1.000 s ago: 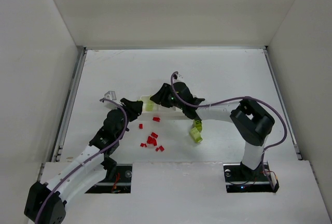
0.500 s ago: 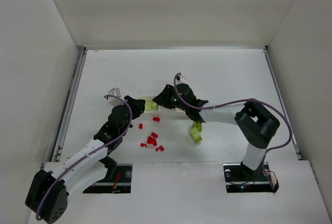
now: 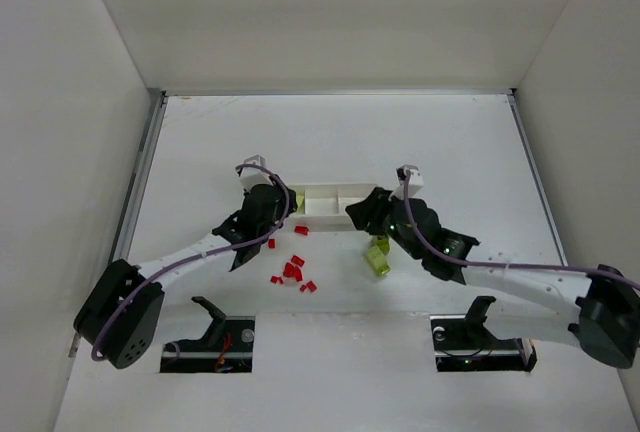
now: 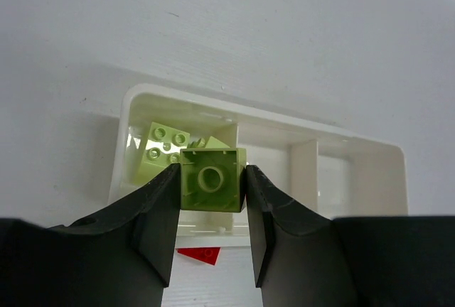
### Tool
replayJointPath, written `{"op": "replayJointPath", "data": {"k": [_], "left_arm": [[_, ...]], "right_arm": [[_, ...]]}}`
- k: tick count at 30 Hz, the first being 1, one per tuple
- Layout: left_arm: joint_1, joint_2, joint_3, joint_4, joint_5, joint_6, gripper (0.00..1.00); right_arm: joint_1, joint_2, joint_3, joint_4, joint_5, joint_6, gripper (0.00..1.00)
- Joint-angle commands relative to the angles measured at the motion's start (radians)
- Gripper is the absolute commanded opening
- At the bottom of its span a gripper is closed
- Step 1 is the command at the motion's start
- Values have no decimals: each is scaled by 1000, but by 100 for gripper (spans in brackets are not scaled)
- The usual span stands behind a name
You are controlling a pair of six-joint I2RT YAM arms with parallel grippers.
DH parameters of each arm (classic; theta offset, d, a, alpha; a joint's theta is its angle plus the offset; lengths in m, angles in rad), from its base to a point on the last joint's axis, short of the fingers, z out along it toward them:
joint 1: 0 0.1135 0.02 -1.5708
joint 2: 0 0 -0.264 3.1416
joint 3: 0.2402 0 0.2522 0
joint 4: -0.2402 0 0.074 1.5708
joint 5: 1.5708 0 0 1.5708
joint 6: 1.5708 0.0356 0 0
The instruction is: Sort the legos into containers by color
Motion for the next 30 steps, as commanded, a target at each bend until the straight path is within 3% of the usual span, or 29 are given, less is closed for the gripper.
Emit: {"op": "replayJointPath", "data": {"k": [1,7,15,26,30], "left_arm": [[-28,40,70,26,-69,69,27],[-58,100,101,-5,-117,89,30],[-68,109,120,-54,-171,95,52],[-104,60,107,-51,-130,79,50],[-114,-21,75,-74,-113,61,47]], "right_arm": [[75,-103,-33,-238,217,-61,49],[159,-172,-41,-468,319,-1,58],[202,-184,-41,-597,316,23,73],[234,-151,-33,-611,225,5,72],[272,-152,-4,-605,254,-6,64]]}}
